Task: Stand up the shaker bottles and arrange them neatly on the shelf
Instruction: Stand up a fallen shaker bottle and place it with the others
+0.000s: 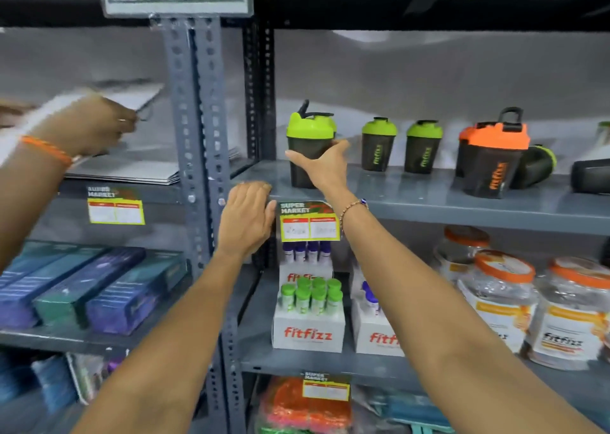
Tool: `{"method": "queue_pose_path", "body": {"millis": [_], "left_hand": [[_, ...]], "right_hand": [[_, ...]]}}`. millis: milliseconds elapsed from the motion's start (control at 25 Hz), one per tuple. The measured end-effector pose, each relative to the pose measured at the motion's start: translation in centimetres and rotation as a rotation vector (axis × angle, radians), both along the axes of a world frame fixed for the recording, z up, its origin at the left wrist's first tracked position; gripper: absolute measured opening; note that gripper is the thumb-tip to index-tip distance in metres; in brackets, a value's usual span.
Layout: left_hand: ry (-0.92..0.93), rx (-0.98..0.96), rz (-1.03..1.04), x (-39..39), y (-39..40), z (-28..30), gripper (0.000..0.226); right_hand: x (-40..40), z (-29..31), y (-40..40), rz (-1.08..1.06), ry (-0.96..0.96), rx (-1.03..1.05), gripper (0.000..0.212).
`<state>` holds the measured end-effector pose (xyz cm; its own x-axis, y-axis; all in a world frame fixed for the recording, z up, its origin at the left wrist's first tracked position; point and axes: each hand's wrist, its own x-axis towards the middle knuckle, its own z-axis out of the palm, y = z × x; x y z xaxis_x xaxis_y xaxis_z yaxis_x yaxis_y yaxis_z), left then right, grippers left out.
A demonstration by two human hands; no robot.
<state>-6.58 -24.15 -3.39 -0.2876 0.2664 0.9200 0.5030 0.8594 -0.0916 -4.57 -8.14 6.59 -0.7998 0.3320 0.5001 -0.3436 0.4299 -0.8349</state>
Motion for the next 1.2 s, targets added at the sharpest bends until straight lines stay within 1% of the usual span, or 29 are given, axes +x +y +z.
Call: {"method": "queue_pose_path", "body": {"millis": [120, 240, 320, 440, 520, 560, 640, 680, 840, 960, 1040, 1200], "left_hand": [[0.049, 0.144, -0.002, -0.5, 1.3, -1.1, 0.039], [0.110, 0.150, -0.010, -1.2, 1.0, -1.5, 0.037], [0.138, 0.137, -0.016, -1.3, 0.9, -1.6, 0.036], [0.157, 0.131, -0.023, -1.4, 0.9, -1.6, 0.032], [0.165, 0.128, -0.018, -1.5, 0.8, -1.6, 0.031], [0.165, 0.128, -0.018, -1.6, 0.8, -1.6, 0.031], [0.161, 0.121, -0.022, -1.6, 0.8, -1.7, 0.032], [0.160, 0.120, -0.023, -1.6, 0.8, -1.7, 0.032], [0.171, 0.138, -0.036, -1.5, 0.8, -1.6, 0.031], [0.160, 0.138, -0.043, -1.4, 0.7, -1.5, 0.031], [0.156, 0.134, -0.041, -1.4, 0.7, -1.5, 0.031], [0.139, 0.133, -0.037, -1.3, 0.7, -1.4, 0.032]], "right_hand": [[-1.8, -0.5, -0.1, -0.001, -0.052, 0.097, 0.092], [-2.3, -0.6, 0.4, 0.068, -0.149, 0.069, 0.104], [-2.2, -0.5, 0.6, 0.094, -0.194, 0.056, 0.104], [-2.2, -0.7, 0.1, 0.015, -0.158, 0.137, 0.096], [-2.1, -0.8, -0.4, -0.032, -0.151, 0.212, 0.095], [-2.1, -0.8, -0.4, -0.016, -0.162, 0.209, 0.095], [-2.2, -0.6, -0.2, 0.040, -0.185, 0.122, 0.094], [-2.1, -0.6, -0.1, 0.035, -0.178, 0.086, 0.093], [-2.0, -0.6, -0.7, -0.092, -0.126, 0.128, 0.093], [-2.1, -0.5, -0.5, -0.017, -0.168, 0.118, 0.099], [-1.9, -0.3, -0.3, 0.050, -0.213, 0.097, 0.097], [-1.4, -0.1, -0.9, 0.038, -0.205, 0.151, 0.102]]}}
